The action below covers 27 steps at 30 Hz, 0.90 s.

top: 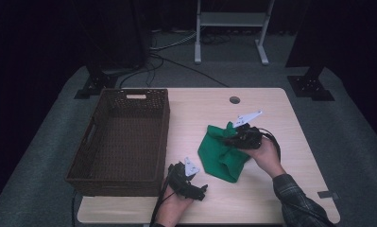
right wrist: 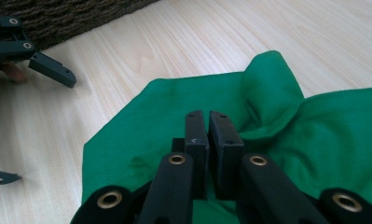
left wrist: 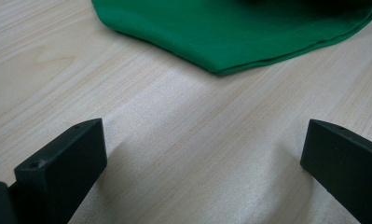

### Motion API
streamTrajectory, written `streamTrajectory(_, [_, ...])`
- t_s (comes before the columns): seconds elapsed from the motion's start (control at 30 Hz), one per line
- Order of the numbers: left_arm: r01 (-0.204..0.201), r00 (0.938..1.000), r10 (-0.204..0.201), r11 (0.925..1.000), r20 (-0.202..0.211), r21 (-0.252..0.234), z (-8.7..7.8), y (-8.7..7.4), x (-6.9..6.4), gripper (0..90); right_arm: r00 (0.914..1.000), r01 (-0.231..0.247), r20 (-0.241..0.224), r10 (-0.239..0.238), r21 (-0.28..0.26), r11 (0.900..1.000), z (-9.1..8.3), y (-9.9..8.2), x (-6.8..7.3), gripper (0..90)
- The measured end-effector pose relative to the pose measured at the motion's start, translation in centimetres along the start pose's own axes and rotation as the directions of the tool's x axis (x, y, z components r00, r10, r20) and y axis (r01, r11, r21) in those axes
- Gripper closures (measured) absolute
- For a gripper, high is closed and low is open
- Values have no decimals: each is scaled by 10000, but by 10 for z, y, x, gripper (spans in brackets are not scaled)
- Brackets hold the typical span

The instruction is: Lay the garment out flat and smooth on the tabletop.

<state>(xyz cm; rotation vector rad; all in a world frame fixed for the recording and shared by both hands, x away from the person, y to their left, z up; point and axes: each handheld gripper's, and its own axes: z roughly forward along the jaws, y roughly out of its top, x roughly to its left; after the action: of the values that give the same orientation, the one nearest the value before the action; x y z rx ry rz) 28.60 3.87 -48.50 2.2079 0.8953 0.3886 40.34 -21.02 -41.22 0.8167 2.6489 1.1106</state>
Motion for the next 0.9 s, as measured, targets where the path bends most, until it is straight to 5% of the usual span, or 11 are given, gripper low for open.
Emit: streamTrajectory(0.9, [-12,10000,12,10000,-1,2,0,0,0,0,9997,-126,199,136,-490,9987,-33,-27,-5,878])
